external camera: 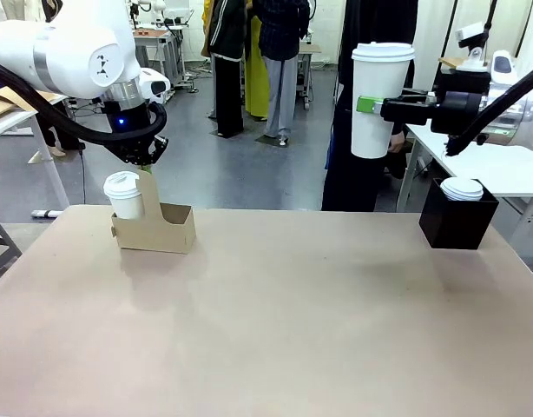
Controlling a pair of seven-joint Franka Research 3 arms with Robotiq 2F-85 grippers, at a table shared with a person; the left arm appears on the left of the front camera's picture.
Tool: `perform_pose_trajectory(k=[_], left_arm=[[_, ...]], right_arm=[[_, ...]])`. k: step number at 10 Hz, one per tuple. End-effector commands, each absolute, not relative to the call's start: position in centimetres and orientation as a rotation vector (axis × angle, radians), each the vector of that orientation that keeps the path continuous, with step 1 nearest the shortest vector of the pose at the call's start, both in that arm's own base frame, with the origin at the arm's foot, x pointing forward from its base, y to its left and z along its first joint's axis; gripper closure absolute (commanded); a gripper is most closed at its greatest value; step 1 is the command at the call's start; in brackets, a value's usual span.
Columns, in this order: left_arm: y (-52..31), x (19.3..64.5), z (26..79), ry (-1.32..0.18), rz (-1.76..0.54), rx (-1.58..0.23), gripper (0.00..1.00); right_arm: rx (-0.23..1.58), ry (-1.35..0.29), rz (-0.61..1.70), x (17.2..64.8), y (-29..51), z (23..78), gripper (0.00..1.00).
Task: Pour a drink into a cup and package it in a carrier.
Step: Position the Cup Carrier in the center of the table.
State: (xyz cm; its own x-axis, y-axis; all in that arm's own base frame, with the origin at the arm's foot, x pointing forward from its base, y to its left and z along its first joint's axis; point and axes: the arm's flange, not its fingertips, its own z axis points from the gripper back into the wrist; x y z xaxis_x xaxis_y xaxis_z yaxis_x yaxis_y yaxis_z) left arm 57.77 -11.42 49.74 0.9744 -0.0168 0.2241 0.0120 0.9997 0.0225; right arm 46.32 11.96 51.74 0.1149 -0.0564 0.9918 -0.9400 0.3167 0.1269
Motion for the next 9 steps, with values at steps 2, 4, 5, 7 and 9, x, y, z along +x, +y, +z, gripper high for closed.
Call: perform_pose_trajectory(k=[2,4,5,7,9], left_arm=[[-11.3,57.8,49.8,-0.228,-0.013,0.021,1.00],[-11.9,56.0,51.6,-0.252,0.010,0.009,0.98],[-12.7,54.6,52.8,-0.258,0.024,-0.007,0.98],[-14.6,50.3,55.3,-0.281,0.044,-0.054,0.98],[-18.5,44.0,56.7,-0.290,0.043,-0.118,0.98]], right_arm=[[1.040,-1.296,0.862,46.7,12.2,52.3,0.20],[1.040,-1.296,0.862,46.7,12.2,52.3,0.20],[1.040,-1.296,0.862,46.7,12.2,52.3,0.20],[1.040,-1.296,0.862,46.7,12.2,52.3,0.20],[1.040,-1.296,0.862,46.7,12.2,52.3,0.20]])
